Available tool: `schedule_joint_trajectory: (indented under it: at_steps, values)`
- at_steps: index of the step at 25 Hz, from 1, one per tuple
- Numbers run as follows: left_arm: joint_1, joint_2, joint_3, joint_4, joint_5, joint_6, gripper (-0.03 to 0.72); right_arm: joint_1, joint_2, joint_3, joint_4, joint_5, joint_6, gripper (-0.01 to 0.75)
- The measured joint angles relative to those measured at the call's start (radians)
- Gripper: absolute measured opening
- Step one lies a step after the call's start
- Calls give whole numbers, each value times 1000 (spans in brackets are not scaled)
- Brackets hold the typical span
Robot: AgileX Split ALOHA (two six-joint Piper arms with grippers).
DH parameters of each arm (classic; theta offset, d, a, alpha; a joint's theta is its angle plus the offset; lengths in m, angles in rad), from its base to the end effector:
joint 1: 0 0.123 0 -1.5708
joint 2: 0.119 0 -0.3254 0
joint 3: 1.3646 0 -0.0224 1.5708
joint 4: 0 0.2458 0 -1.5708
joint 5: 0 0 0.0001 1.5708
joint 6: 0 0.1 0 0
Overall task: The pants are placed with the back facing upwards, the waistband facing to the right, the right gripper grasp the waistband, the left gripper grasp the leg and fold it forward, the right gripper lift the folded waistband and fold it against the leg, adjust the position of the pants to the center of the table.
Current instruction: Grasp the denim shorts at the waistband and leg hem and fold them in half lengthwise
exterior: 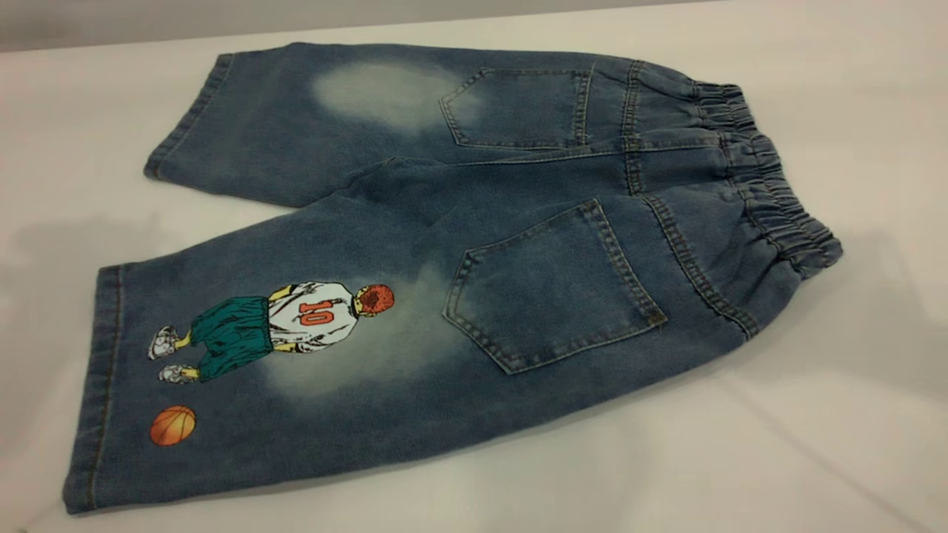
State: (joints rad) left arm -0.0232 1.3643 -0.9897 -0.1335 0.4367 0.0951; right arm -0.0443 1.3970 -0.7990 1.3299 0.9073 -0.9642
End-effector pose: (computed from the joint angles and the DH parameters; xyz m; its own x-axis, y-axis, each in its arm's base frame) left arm 0.2884 -0.0123 0.3330 -0.6612 -0.0106 -0.7501 0.0483 0.9972 -0.0567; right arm 0.2552 0.0653 0.3008 -0.8156 0.1812 -0.5495 -0.3249 0.6424 0.6941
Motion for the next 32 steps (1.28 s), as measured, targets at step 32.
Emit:
schedule_joint_trajectory:
  at_steps: [32]
  values:
    - [0, -1, -1, 1, -58, 2, 399, -315, 587, 85, 81, 77, -310, 535]
